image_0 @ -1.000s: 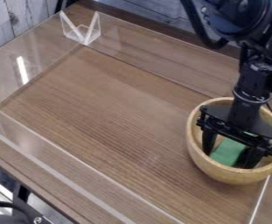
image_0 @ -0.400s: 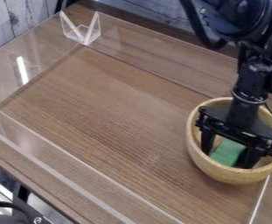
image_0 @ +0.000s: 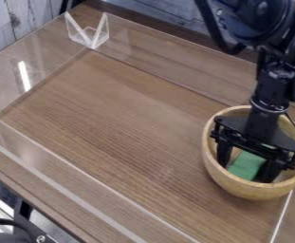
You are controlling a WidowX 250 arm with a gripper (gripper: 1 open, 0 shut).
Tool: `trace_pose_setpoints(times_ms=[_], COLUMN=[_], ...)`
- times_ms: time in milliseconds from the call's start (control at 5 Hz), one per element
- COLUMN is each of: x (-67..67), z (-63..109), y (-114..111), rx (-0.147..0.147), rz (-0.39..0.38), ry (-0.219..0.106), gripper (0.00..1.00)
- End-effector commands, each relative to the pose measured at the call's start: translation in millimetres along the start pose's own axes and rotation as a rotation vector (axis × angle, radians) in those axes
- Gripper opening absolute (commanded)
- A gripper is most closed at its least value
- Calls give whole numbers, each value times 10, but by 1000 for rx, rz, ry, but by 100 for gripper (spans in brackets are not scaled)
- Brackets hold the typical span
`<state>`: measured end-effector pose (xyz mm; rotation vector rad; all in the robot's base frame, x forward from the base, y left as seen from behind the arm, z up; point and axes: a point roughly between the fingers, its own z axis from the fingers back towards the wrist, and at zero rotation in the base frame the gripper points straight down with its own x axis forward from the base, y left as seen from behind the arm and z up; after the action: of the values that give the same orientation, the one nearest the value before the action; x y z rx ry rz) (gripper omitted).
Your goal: Move green stick from inside the wooden bowl to the table next to it
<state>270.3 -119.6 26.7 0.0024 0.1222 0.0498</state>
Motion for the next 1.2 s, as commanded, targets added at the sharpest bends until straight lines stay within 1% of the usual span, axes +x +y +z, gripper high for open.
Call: trace_pose_setpoints(times_ms=[0, 800, 1000], x=[51, 43, 35], z=[67, 24, 10], y=[18, 43, 44], rx=[-11, -5, -2], rz=[15, 32, 33], ry=[-20, -4, -4], gripper=[100, 100, 0])
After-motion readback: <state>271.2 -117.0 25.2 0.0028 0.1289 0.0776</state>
